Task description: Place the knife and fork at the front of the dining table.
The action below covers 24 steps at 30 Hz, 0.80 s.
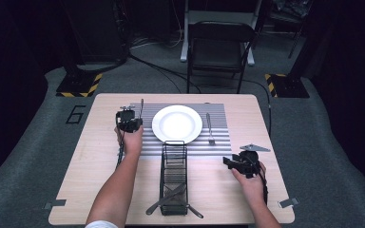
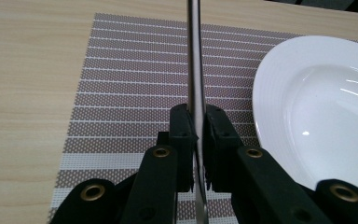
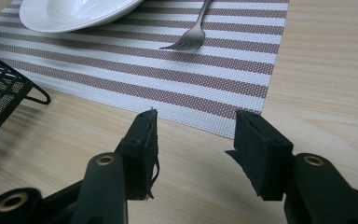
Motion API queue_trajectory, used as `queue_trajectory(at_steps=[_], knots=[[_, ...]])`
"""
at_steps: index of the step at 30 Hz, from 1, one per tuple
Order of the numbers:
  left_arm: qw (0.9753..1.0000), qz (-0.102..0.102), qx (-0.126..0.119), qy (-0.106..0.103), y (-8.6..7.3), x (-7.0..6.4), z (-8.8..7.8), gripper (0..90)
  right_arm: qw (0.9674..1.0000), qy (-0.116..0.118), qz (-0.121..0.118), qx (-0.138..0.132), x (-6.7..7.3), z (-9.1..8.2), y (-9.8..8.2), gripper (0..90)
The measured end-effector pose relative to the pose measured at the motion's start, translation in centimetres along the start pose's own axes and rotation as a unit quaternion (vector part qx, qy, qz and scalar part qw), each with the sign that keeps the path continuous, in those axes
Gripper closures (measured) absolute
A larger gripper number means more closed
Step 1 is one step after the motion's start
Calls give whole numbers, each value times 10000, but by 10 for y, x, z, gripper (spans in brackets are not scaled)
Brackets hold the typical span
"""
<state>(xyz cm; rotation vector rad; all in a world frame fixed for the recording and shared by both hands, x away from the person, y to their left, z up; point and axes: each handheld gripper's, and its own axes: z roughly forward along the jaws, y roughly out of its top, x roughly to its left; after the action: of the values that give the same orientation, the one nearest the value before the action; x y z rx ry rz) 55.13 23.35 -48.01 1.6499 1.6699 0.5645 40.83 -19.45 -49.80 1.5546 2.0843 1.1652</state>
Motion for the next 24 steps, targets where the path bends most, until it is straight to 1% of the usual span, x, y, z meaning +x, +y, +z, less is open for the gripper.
queue_trajectory(at_steps=[1,2,7,9,12,14,16,20,24], knots=[[10000,27,39,-7,-1,-1,2,826,10000,3,7,1,0,0,0,492],[10000,31,5,4,-2,-2,4,826,10000,11,5,-7,0,0,0,493],[9999,37,113,50,-6,-5,13,826,10000,24,15,-14,0,0,0,493],[9998,-14,173,41,-8,-4,16,826,10000,19,0,-6,0,0,0,493],[9997,-18,252,71,-10,-4,19,826,10000,27,15,1,1,0,0,492],[9996,-14,258,82,-11,-3,21,826,10000,40,23,9,1,2,0,492],[9996,-58,273,74,-11,-3,23,826,10000,47,13,11,2,3,1,492],[9996,-44,271,96,-12,-3,27,826,10000,58,-16,21,5,4,1,493],[9994,-138,305,109,-13,-1,31,826,10000,41,-4,12,3,3,1,493]])
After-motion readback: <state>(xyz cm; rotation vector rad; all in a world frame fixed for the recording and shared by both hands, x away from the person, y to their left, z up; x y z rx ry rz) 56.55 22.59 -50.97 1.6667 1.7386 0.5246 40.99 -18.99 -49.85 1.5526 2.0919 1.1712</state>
